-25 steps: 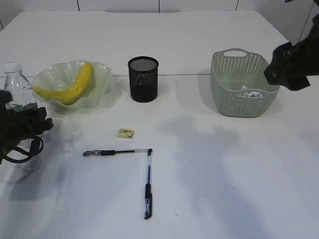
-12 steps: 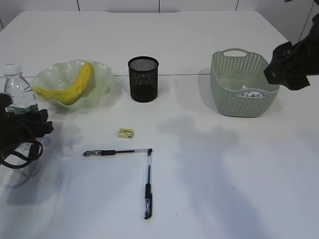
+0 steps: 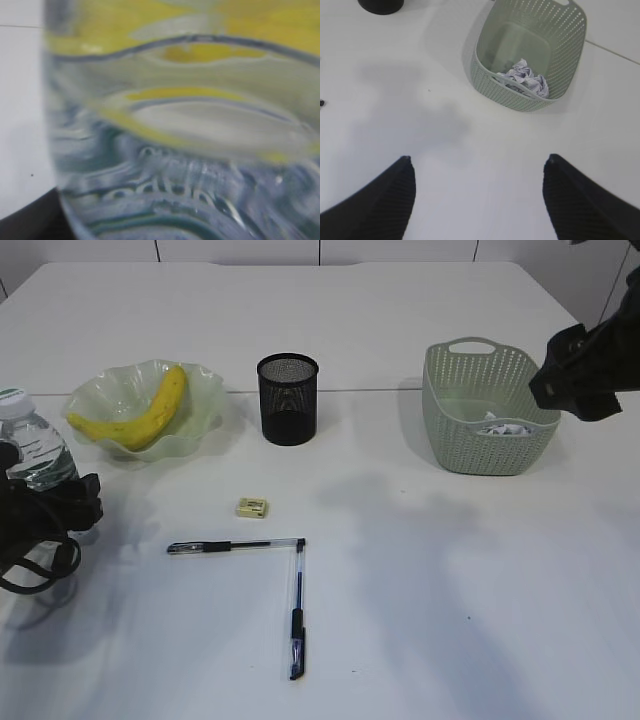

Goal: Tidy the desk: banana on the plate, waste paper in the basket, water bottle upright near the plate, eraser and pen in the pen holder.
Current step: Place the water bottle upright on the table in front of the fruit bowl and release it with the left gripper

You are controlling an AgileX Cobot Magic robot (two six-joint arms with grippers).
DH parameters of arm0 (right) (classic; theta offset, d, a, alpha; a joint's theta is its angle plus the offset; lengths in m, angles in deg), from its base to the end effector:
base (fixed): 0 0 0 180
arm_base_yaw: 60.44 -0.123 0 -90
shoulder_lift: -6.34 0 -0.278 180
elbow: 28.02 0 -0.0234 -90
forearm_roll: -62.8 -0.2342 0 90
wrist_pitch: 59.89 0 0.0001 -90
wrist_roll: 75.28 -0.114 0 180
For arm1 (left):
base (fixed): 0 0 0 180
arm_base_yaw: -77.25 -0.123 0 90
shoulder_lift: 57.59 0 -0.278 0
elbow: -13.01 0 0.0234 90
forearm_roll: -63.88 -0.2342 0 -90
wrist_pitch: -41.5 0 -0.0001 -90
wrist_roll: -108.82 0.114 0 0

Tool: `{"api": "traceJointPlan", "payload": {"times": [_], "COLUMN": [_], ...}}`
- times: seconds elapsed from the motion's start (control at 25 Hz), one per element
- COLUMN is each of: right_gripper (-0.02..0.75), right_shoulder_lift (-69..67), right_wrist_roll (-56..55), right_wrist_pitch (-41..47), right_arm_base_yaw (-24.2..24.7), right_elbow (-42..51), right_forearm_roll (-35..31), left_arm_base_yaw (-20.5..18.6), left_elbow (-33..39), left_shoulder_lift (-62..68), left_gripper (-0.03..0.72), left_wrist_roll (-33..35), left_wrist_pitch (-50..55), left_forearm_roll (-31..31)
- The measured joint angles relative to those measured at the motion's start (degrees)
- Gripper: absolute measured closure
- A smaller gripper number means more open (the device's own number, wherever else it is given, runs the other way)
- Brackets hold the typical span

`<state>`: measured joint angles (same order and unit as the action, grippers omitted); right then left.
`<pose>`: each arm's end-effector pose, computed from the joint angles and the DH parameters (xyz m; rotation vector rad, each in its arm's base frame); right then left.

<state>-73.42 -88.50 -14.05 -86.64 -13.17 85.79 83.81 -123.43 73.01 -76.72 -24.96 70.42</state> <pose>0.2464 0.0856 0.3196 -0.4764 2.3232 -0.1513 0.3351 -0.0266 0.0686 -0.0980 1.8785 -0.0779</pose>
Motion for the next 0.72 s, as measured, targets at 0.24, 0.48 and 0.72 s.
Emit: {"api": "traceJointPlan", "payload": {"times": [0.24,0.48,0.72], "right_gripper": [0.149,0.149,0.149], "right_shoulder_lift": [0.0,0.0,0.0], "right_wrist_roll": [0.0,0.0,0.0], "right_wrist_pitch": [0.0,0.0,0.0], "right_arm_base_yaw": [0.0,0.0,0.0], "right_elbow": [0.0,0.0,0.0], "right_forearm_roll": [0.1,0.1,0.1], "left_arm_base_yaw": [0.0,0.0,0.0], "left_elbow": [1.0,4.4,8.4], "left_shoulder_lift": [-1.8,-7.2,-13.0], "left_gripper": [0.051,0.043,0.043], "left_wrist_roll": [0.0,0.0,0.0], "left_wrist_pitch": [0.1,0.1,0.2], "left_forearm_roll": [-0.1,-0.1,-0.1]}}
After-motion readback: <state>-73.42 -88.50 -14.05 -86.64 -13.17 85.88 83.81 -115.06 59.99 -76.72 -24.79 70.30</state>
